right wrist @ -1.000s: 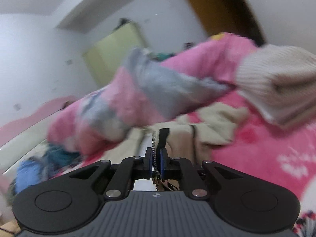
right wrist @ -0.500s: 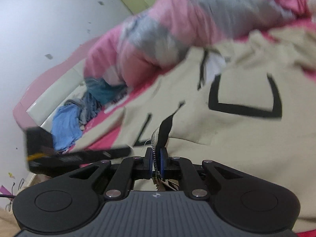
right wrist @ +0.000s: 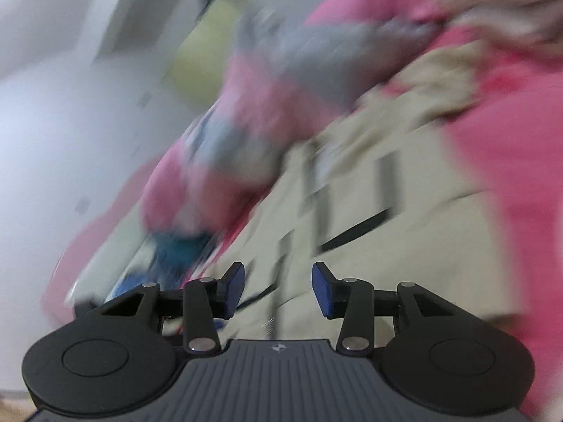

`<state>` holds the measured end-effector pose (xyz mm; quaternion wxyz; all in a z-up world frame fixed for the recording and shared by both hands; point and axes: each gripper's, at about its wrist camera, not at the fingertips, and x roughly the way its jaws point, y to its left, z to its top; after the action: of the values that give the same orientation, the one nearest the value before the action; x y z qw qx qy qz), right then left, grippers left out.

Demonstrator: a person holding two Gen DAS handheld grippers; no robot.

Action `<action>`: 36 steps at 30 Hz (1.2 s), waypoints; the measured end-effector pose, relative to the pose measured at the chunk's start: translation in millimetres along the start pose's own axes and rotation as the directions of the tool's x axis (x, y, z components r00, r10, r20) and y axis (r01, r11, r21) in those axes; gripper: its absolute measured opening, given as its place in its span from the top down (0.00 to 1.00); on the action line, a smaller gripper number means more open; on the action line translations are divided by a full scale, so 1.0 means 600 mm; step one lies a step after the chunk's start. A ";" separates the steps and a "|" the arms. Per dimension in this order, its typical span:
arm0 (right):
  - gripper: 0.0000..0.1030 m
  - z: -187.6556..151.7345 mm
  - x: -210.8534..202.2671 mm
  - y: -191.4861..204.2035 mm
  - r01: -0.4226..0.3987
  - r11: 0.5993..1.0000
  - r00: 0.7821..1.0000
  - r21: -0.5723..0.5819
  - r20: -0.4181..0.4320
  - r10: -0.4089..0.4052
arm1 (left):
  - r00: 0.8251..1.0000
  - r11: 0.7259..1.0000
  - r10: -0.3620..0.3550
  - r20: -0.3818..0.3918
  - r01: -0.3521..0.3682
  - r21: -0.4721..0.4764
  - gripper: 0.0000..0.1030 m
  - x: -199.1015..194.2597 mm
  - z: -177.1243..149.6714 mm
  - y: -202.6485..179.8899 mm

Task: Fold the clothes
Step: 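Grasp the zipper bottom end with the left gripper while the right gripper releases the pull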

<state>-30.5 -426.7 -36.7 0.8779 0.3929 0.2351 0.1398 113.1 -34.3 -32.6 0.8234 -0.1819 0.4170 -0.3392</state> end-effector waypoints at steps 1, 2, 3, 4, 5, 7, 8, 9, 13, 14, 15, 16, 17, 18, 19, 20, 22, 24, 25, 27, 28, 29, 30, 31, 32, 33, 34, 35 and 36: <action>0.56 0.001 -0.027 -0.016 0.027 0.999 0.999 0.034 0.043 -0.029 | 1.000 1.000 -0.004 -0.017 0.004 0.021 0.23 0.007 -0.003 -0.008; 0.56 0.001 -0.054 -0.033 0.053 0.996 0.995 0.068 0.085 -0.059 | 0.999 0.999 0.000 -0.035 0.002 0.045 0.25 0.014 -0.007 -0.016; 0.56 0.001 -0.080 -0.048 0.076 0.992 0.988 0.102 0.124 -0.088 | 0.999 0.998 0.004 -0.053 -0.001 0.069 0.28 0.022 -0.011 -0.024; 0.56 -0.001 -0.096 -0.057 0.087 0.989 0.984 0.123 0.146 -0.105 | 0.997 0.996 0.009 -0.071 -0.002 0.093 0.30 0.030 -0.015 -0.031; 0.56 -0.006 -0.108 -0.066 0.096 0.986 0.980 0.139 0.159 -0.118 | 0.996 0.993 0.014 -0.088 -0.004 0.117 0.37 0.037 -0.018 -0.039; 0.56 -0.015 -0.123 -0.080 0.118 0.979 0.975 0.165 0.167 -0.146 | 0.993 0.988 0.038 -0.114 -0.020 0.156 0.43 0.051 -0.027 -0.052; 0.56 -0.019 -0.120 -0.086 0.131 0.976 0.975 0.174 0.153 -0.158 | 0.991 0.984 0.052 -0.125 -0.030 0.174 0.46 0.057 -0.031 -0.057; 0.56 -0.023 -0.117 -0.092 0.145 0.973 0.975 0.182 0.139 -0.171 | 0.989 0.982 0.064 -0.131 -0.039 0.185 0.52 0.062 -0.034 -0.060; 0.61 -0.034 -0.080 -0.102 0.213 0.964 0.971 0.157 0.079 -0.227 | 0.984 0.975 0.108 -0.141 -0.077 0.210 0.69 0.076 -0.046 -0.064; 0.69 -0.038 -0.070 -0.101 0.233 0.963 0.968 0.135 0.068 -0.243 | 0.982 0.973 0.119 -0.144 -0.087 0.216 0.76 0.079 -0.049 -0.065; 0.86 -0.040 -0.062 -0.097 0.254 0.961 0.963 0.106 0.066 -0.262 | 0.981 0.972 0.128 -0.143 -0.095 0.217 0.80 0.081 -0.050 -0.066; 0.93 -0.042 -0.060 -0.093 0.277 0.958 0.957 0.078 0.066 -0.282 | 0.982 0.972 0.129 -0.140 -0.098 0.211 0.85 0.081 -0.049 -0.065; 0.94 -0.044 -0.059 -0.088 0.297 0.953 0.951 0.053 0.067 -0.300 | 0.982 0.974 0.127 -0.138 -0.097 0.204 0.91 0.081 -0.048 -0.065; 0.95 -0.044 -0.061 -0.085 0.298 0.954 0.951 0.044 0.077 -0.301 | 0.982 0.977 0.121 -0.142 -0.092 0.193 0.95 0.079 -0.047 -0.064; 0.95 -0.043 -0.067 -0.082 0.290 0.956 0.952 0.041 0.088 -0.292 | 0.982 0.980 0.111 -0.150 -0.083 0.181 0.95 0.076 -0.045 -0.063; 0.96 -0.041 -0.075 -0.079 0.279 0.960 0.954 0.033 0.102 -0.281 | 0.982 0.983 0.102 -0.158 -0.074 0.169 0.96 0.074 -0.043 -0.063; 0.96 -0.037 -0.084 -0.074 0.273 0.962 0.955 0.014 0.114 -0.272 | 0.981 0.986 0.091 -0.170 -0.065 0.155 0.96 0.071 -0.042 -0.062; 0.96 -0.038 -0.080 -0.080 0.286 0.958 0.952 0.012 0.105 -0.286 | 0.979 0.983 0.104 -0.175 -0.074 0.168 0.96 0.075 -0.044 -0.064; 0.96 -0.040 -0.076 -0.086 0.297 0.955 0.950 0.017 0.096 -0.297 | 0.978 0.980 0.113 -0.174 -0.081 0.179 0.96 0.078 -0.045 -0.066; 0.96 -0.048 -0.066 -0.096 0.325 0.945 0.942 0.018 0.081 -0.326 | 0.977 0.975 0.128 -0.167 -0.093 0.204 0.96 0.082 -0.047 -0.070; 0.96 -0.052 -0.063 -0.098 0.337 0.941 0.938 0.014 0.076 -0.337 | 0.977 0.971 0.136 -0.163 -0.098 0.220 0.96 0.082 -0.047 -0.073; 0.96 -0.052 -0.065 -0.097 0.337 0.942 0.939 0.010 0.075 -0.337 | 0.977 0.966 0.144 -0.158 -0.104 0.238 0.96 0.082 -0.048 -0.077; 0.95 -0.052 -0.067 -0.096 0.337 0.941 0.939 0.006 0.074 -0.337 | 0.977 0.962 0.149 -0.154 -0.107 0.252 0.96 0.083 -0.049 -0.079; 0.94 -0.049 -0.070 -0.092 0.346 0.938 0.936 0.000 0.075 -0.345 | 0.976 0.959 0.153 -0.153 -0.109 0.263 0.96 0.083 -0.049 -0.080; 0.91 -0.046 -0.075 -0.087 0.357 0.934 0.932 -0.006 0.077 -0.355 | 0.976 0.957 0.155 -0.153 -0.110 0.267 0.96 0.084 -0.049 -0.080; 0.89 -0.041 -0.085 -0.078 0.381 0.924 0.921 -0.020 0.098 -0.378 | 0.976 0.958 0.155 -0.155 -0.109 0.267 0.95 0.084 -0.049 -0.079; 0.89 -0.037 -0.097 -0.064 0.401 0.915 0.909 -0.043 0.143 -0.391 | 0.975 0.958 0.154 -0.157 -0.109 0.266 0.95 0.084 -0.049 -0.078; 0.88 -0.034 -0.109 -0.051 0.421 0.905 0.896 -0.065 0.189 -0.403 | 0.975 0.959 0.153 -0.159 -0.107 0.263 0.94 0.085 -0.049 -0.076; 0.88 -0.030 -0.121 -0.038 0.438 0.895 0.882 -0.085 0.233 -0.410 | 0.976 0.960 0.149 -0.160 -0.104 0.259 0.94 0.085 -0.049 -0.075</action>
<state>-100.0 -461.6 -42.4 0.9315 0.2841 0.2118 -0.0824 92.7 -102.4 -52.2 0.8191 -0.0187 0.4539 -0.3503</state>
